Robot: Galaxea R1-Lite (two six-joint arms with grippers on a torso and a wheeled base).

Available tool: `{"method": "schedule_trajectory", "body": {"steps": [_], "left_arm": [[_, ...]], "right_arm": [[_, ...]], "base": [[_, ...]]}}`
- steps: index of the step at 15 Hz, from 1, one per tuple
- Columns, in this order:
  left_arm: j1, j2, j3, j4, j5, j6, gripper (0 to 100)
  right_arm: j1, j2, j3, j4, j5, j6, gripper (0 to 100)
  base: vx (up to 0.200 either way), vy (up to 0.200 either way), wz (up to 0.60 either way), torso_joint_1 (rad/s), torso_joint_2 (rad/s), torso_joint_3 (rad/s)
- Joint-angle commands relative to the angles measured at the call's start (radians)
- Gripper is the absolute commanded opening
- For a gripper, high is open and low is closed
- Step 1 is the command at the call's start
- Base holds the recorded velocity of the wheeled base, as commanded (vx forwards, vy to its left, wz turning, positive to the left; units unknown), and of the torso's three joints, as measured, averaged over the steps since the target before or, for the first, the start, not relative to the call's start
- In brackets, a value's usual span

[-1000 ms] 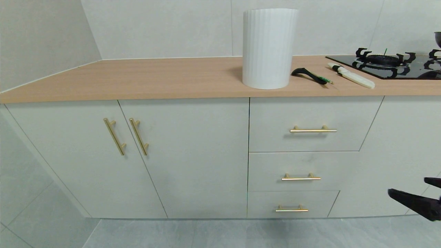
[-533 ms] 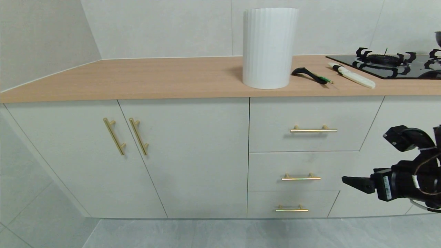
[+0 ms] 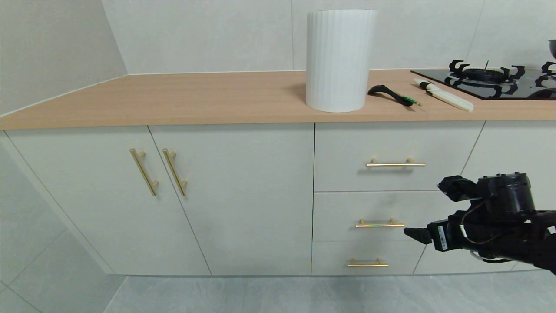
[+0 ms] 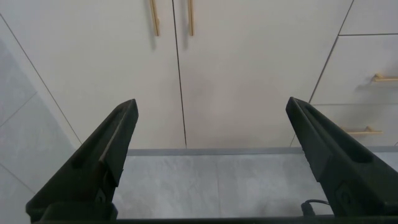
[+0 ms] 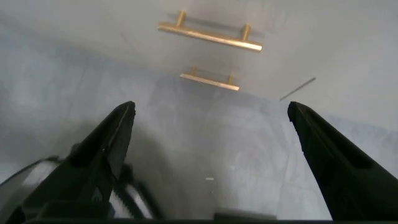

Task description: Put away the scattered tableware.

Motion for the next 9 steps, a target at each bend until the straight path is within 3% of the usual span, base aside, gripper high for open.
{"method": "schedule_trajectory", "body": {"steps": [1,4,9], "left_arm": [[0.000,0.000,0.000,0.000,0.000,0.000,100],[0.000,0.002,0.000,0.000,0.000,0.000,100],[0.000,0.000,0.000,0.000,0.000,0.000,100]], "right_arm": [[0.018,0.169,0.045,-0.129,-0.033,-0.001,100],[0.022,0.269,0.054,-0.292,-0.066,0.004,100],[0.021,0.361,-0.160,-0.186,-0.069,0.040,100]], "base": [[0.000,0.000,0.00,0.000,0.00,0.000],[0.000,0.000,0.00,0.000,0.00,0.000],[0.000,0.000,0.00,0.000,0.00,0.000]]}}
